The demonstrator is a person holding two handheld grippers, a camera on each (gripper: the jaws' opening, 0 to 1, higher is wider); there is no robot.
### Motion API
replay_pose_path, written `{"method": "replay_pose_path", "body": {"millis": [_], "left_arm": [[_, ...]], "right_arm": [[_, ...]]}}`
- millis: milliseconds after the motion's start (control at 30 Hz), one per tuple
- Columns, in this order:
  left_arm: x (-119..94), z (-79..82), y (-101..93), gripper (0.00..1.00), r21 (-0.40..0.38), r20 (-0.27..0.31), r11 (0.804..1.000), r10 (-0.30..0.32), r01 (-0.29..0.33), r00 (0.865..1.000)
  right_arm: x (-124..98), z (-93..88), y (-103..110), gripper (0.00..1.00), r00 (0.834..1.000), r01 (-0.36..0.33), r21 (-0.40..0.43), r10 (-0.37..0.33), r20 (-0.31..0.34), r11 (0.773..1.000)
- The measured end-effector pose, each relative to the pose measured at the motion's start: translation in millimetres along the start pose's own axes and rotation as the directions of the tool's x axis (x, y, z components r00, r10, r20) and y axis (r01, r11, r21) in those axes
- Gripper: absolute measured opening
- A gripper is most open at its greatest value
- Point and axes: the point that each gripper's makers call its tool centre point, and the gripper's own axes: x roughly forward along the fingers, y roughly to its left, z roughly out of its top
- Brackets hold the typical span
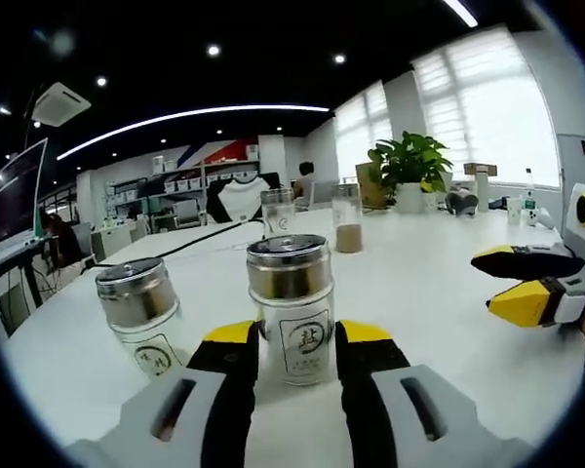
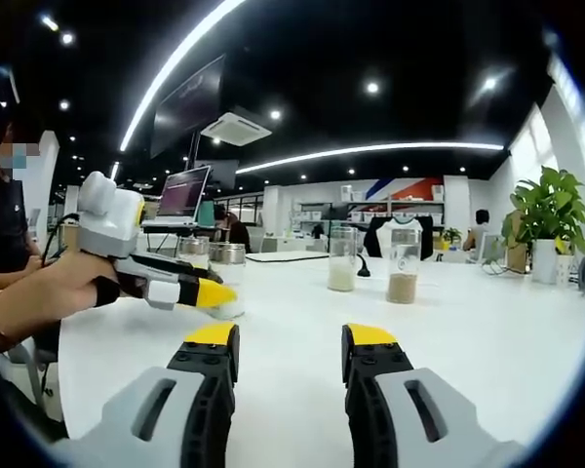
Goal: Rotate the seasoning bottle until the label or dispensing opening points toward the visible target arrow and the bottle remains upright within the marked orientation range
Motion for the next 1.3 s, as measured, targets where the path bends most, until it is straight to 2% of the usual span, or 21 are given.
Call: {"method": "replay_pose_path", "body": {"millis": [200,467,700,833,900,1067,1167,1300], "left_arm": [[0,0.8,-1.4,0.36,0.007,0.003,1.000,-0.004,0.004,1.000],[0,0.7,0.4,0.34,0.012,-0.010,1.000,0.006,-0.006,1.000],[-5,3.0,0.0,0.34,0.001,0.003,1.000,0.012,-0.012,1.000],[-12,2.6,-1.2,0.35,-0.016,0.017,0.999,0.031,-0.031,0.999],[-20,10.4,-7.3,0.35,-0.024,0.061,0.998,0.051,-0.049,0.997],[-28,18.9,-15.2,0.37,0.014,0.091,0.997,0.077,-0.078,0.993],[-33,20.6,-13.8,0.39,0.014,0.097,0.995,0.098,-0.100,0.990],[-35,17.6,-14.0,0.50,0.004,0.083,0.996,0.091,-0.092,0.992]], "right_arm": [[0,-0.7,1,0.42,1.000,-0.005,-0.003,0.005,-0.003,1.000],[0,-0.9,1,0.42,1.000,-0.007,-0.005,0.007,-0.003,1.000],[-1,-0.8,2,0.42,1.000,-0.011,-0.007,0.011,-0.002,1.000],[-1,-0.5,3,0.42,1.000,-0.011,-0.003,0.011,0.001,1.000],[-2,-0.2,3,0.42,1.000,-0.011,-0.001,0.011,0.004,1.000],[-2,-0.8,6,0.43,1.000,-0.012,-0.019,0.012,-0.002,1.000],[-3,-0.4,6,0.43,1.000,-0.013,-0.015,0.013,0.000,1.000],[-3,0.1,7,0.44,1.000,-0.016,-0.005,0.016,0.004,1.000]]}}
